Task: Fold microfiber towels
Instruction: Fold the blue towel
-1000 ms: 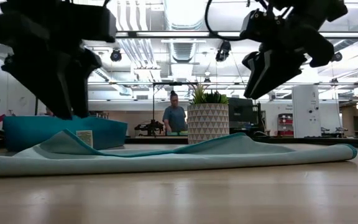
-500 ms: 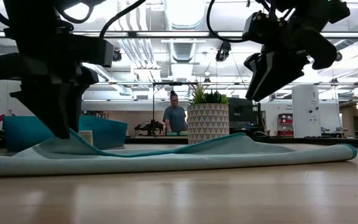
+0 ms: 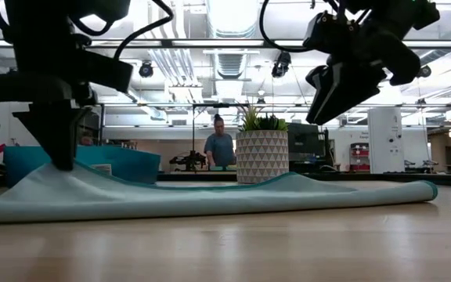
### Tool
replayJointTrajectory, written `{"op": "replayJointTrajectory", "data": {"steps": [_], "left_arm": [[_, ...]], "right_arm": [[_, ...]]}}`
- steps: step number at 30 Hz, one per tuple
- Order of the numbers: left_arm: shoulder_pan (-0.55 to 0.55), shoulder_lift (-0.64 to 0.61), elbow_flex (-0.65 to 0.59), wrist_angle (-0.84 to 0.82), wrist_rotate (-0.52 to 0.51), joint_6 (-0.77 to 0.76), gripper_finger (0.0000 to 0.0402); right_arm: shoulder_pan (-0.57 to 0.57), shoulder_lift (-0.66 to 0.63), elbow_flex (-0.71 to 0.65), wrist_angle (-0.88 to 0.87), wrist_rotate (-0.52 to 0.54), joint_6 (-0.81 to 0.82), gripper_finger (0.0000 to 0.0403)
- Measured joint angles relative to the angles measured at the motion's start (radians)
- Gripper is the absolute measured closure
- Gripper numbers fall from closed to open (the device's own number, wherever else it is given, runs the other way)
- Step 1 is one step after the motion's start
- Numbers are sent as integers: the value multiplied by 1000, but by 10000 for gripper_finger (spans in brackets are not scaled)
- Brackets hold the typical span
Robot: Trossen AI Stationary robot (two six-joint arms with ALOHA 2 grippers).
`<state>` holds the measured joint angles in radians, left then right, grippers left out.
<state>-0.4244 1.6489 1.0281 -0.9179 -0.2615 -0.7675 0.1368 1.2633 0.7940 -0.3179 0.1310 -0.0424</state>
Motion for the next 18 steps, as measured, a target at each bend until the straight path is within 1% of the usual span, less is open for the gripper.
{"op": "replayJointTrajectory", "data": {"steps": [4, 7, 10, 13, 15, 18], "left_arm": [[0, 3, -2, 1, -23, -13, 392], [1, 3, 2, 2, -30, -27, 374], [1, 3, 2, -2, -30, -39, 343], [1, 3, 10, -12, -26, -39, 303], [1, 3, 27, -8, -26, -38, 278], [1, 2, 59, -10, -25, -28, 249]], "right_arm": [[0, 0, 0, 13, 0, 22, 261], [-7, 0, 0, 9, -1, 73, 256], [-26, 0, -9, 2, -1, 131, 248], [-58, 1, -25, -3, -4, 184, 240], [-83, 1, -40, -1, -10, 199, 234], [-125, 1, -78, 6, -57, 173, 226]]}}
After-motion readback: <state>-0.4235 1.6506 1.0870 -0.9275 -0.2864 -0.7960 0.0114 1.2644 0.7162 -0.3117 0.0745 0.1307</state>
